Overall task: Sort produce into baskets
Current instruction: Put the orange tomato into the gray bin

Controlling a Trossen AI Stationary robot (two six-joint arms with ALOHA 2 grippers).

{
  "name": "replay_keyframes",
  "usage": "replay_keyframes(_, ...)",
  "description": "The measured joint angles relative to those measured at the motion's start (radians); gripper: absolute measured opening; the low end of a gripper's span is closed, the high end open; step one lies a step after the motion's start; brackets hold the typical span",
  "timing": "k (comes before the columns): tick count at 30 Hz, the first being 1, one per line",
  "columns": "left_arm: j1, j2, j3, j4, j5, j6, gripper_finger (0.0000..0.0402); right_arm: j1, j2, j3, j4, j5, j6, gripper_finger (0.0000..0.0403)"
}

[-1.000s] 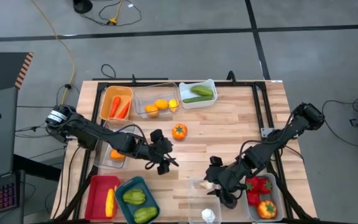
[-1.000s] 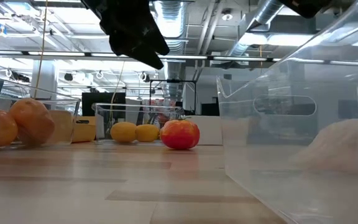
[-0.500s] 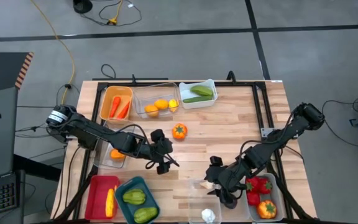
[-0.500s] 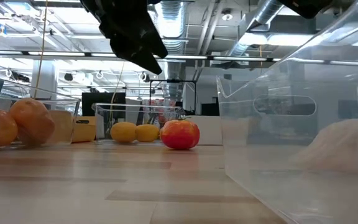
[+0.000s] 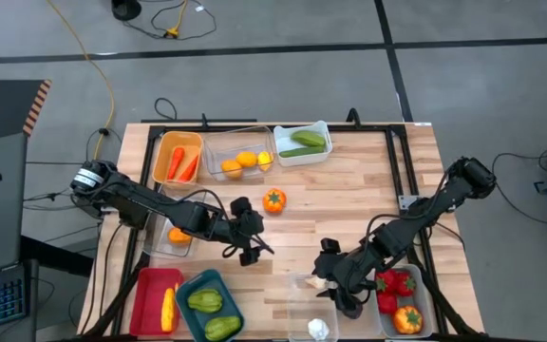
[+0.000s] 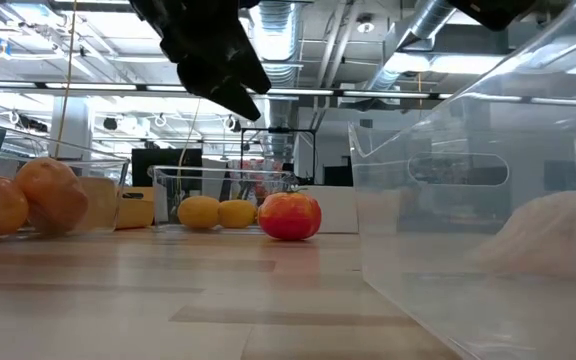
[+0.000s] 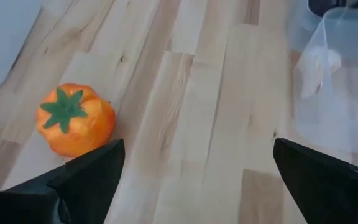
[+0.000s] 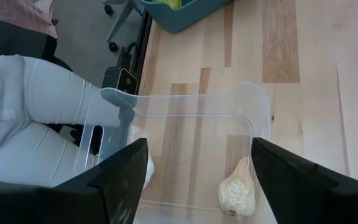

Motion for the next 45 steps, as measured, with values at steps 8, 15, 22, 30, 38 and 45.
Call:
replay_keyframes(8, 0.034, 0.0, 0.0, 0.113, -0.018, -0.111, 0.0399, -0.05, -0.087, 0.0, -0.107, 0.018, -0.01, 0.0314)
replay_keyframes(15, 0.135, 0.0, 0.0, 0.112, -0.058, -0.263, 0.0398, -0.121, -0.156, 0.0, -0.3, 0.155, -0.023, 0.0314)
replay_keyframes(22, 0.235, 0.0, 0.0, 0.103, -0.004, -0.328, 0.0398, -0.225, -0.149, 0.0, -0.366, 0.173, -0.005, 0.0314)
replay_keyframes(30, 0.315, 0.0, 0.0, 0.035, 0.04, -0.33, 0.0398, -0.299, -0.148, -0.001, -0.366, 0.172, -0.011, 0.0314)
replay_keyframes(38, 0.319, 0.076, 0.036, 0.033, 0.111, -0.34, 0.0398, -0.336, -0.147, -0.001, -0.364, 0.172, -0.012, 0.0314)
replay_keyframes(45, 0.325, 0.18, 0.161, -0.093, 0.11, -0.312, 0.0398, -0.339, -0.146, 0.0, -0.367, 0.165, -0.012, 0.0314)
